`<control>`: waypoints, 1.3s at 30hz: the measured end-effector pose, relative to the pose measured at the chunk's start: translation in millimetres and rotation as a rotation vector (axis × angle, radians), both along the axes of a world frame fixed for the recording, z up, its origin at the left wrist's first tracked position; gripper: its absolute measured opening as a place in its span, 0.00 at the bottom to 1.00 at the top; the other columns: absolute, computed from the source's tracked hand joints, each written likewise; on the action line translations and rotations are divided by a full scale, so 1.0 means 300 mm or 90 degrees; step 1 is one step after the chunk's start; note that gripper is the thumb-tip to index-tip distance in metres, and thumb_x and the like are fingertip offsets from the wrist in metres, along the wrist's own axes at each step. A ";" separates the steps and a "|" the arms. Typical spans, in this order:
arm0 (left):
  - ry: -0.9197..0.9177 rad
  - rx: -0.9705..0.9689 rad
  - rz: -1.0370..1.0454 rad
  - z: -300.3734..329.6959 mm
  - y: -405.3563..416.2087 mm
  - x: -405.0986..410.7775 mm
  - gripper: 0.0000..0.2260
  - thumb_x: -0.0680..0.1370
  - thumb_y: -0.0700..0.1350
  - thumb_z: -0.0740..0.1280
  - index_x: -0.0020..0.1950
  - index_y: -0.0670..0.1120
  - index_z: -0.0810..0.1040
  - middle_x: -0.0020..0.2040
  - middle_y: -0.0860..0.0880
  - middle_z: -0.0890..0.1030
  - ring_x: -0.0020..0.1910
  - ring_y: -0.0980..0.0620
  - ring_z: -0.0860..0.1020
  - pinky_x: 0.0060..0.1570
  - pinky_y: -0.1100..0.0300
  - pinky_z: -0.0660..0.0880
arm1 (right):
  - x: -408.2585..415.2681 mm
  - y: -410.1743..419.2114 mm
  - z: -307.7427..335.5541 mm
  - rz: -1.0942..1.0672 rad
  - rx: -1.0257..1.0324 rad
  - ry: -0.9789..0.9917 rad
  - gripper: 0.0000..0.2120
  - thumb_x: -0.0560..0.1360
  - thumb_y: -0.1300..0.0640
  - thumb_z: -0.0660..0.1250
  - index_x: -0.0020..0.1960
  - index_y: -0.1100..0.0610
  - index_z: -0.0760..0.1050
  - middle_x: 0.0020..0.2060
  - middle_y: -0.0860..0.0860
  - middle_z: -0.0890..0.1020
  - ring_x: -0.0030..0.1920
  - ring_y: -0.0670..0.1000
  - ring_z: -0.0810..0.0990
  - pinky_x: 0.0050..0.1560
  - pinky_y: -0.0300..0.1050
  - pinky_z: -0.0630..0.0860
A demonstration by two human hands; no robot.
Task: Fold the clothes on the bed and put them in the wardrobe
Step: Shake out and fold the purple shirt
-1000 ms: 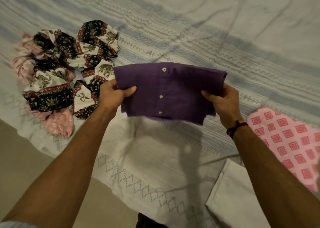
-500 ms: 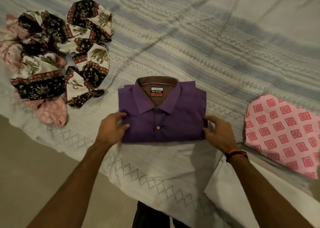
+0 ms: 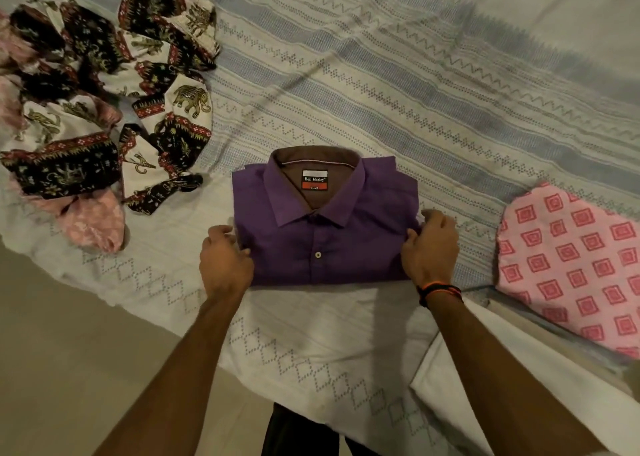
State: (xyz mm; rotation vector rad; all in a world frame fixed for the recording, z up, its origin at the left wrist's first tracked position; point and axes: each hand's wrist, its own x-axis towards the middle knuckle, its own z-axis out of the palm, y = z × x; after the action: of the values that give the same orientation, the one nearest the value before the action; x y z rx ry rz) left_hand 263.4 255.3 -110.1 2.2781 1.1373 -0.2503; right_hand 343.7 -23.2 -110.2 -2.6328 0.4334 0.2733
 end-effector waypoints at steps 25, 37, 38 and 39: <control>0.398 -0.068 -0.436 -0.146 -0.072 0.173 0.70 0.59 0.79 0.64 0.59 0.39 0.12 0.62 0.41 0.12 0.62 0.40 0.14 0.58 0.32 0.24 | 0.027 0.156 -0.225 0.411 -0.188 0.246 0.81 0.42 0.12 0.45 0.76 0.71 0.38 0.76 0.71 0.43 0.77 0.69 0.41 0.73 0.63 0.31; 0.467 -0.096 -0.414 -0.134 -0.076 0.205 0.71 0.57 0.79 0.65 0.54 0.39 0.09 0.58 0.41 0.10 0.56 0.42 0.11 0.53 0.34 0.20 | 0.028 0.174 -0.224 0.385 -0.176 0.261 0.80 0.43 0.13 0.45 0.76 0.72 0.43 0.75 0.73 0.48 0.76 0.69 0.45 0.73 0.65 0.37; 0.466 -0.096 -0.412 -0.136 -0.077 0.205 0.71 0.57 0.79 0.64 0.54 0.39 0.09 0.58 0.40 0.10 0.57 0.41 0.11 0.54 0.33 0.21 | 0.027 0.174 -0.225 0.382 -0.178 0.262 0.80 0.43 0.13 0.46 0.76 0.72 0.43 0.75 0.73 0.48 0.76 0.69 0.44 0.73 0.65 0.37; 0.465 -0.099 -0.411 -0.136 -0.078 0.205 0.71 0.57 0.79 0.64 0.54 0.39 0.09 0.58 0.40 0.11 0.57 0.41 0.11 0.54 0.33 0.21 | 0.028 0.175 -0.224 0.380 -0.178 0.262 0.80 0.43 0.13 0.46 0.76 0.72 0.43 0.75 0.73 0.48 0.76 0.69 0.45 0.73 0.65 0.37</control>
State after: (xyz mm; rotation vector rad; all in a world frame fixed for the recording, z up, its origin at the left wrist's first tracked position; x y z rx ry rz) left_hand 324.8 231.8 -151.0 2.3963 0.5921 -1.4521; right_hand 352.0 29.1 -177.5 -2.9210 -0.2281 1.0183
